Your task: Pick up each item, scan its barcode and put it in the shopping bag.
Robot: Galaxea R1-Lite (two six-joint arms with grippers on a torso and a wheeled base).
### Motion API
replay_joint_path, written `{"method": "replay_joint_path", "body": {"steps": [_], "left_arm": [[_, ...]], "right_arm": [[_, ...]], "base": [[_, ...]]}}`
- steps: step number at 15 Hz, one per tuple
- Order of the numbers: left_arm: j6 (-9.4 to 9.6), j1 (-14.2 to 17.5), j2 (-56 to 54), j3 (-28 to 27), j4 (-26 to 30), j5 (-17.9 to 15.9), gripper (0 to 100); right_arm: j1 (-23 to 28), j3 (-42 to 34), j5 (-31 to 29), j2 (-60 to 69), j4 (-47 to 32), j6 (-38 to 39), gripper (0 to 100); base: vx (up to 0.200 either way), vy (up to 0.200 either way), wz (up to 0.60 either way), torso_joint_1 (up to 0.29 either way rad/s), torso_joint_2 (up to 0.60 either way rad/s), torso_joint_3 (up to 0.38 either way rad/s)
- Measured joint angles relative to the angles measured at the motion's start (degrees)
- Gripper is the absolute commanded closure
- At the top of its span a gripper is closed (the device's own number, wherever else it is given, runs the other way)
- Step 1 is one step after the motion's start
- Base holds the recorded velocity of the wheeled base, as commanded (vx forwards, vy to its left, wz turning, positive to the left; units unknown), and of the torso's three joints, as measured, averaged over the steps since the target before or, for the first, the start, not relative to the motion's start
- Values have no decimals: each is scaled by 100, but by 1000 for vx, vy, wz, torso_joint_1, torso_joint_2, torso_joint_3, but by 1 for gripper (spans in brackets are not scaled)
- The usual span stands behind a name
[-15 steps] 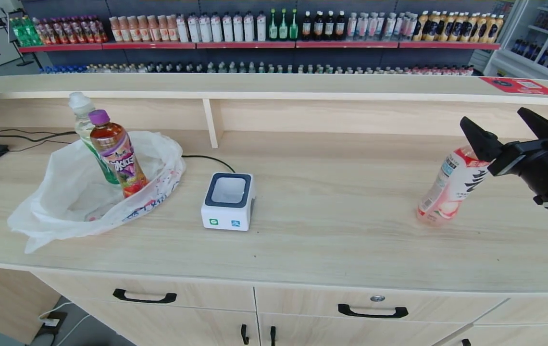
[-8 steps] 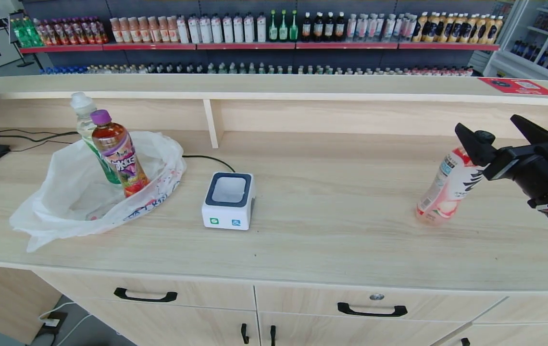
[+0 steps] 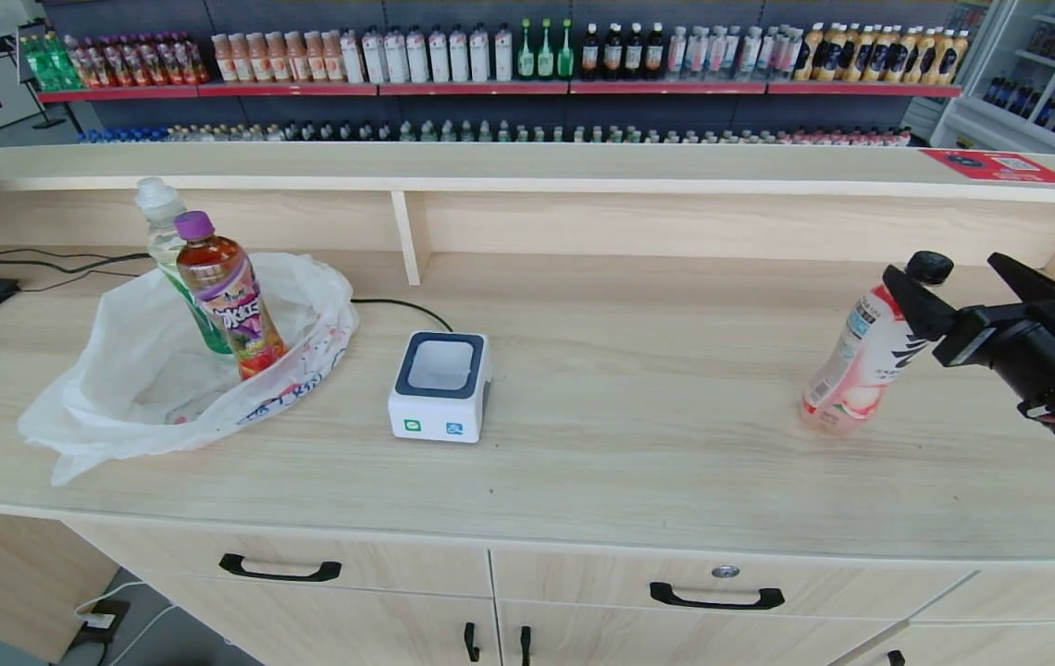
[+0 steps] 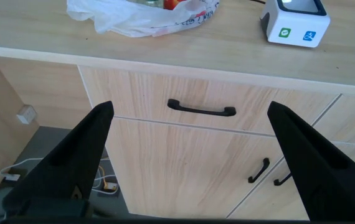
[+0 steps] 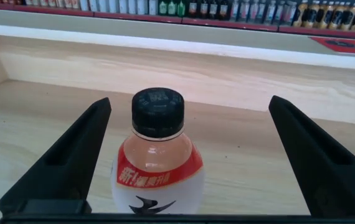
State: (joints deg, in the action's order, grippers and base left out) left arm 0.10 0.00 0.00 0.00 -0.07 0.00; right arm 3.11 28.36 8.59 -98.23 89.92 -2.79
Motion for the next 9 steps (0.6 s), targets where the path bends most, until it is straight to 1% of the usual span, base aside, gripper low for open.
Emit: {"method": "replay_joint_path", "body": {"steps": [9], "left_arm": [[-7, 0, 0, 0, 2, 2, 0]], "right_arm": [[-201, -88, -4, -234, 2, 0, 0]], "base": [[0, 0, 0, 0, 0, 0]]}}
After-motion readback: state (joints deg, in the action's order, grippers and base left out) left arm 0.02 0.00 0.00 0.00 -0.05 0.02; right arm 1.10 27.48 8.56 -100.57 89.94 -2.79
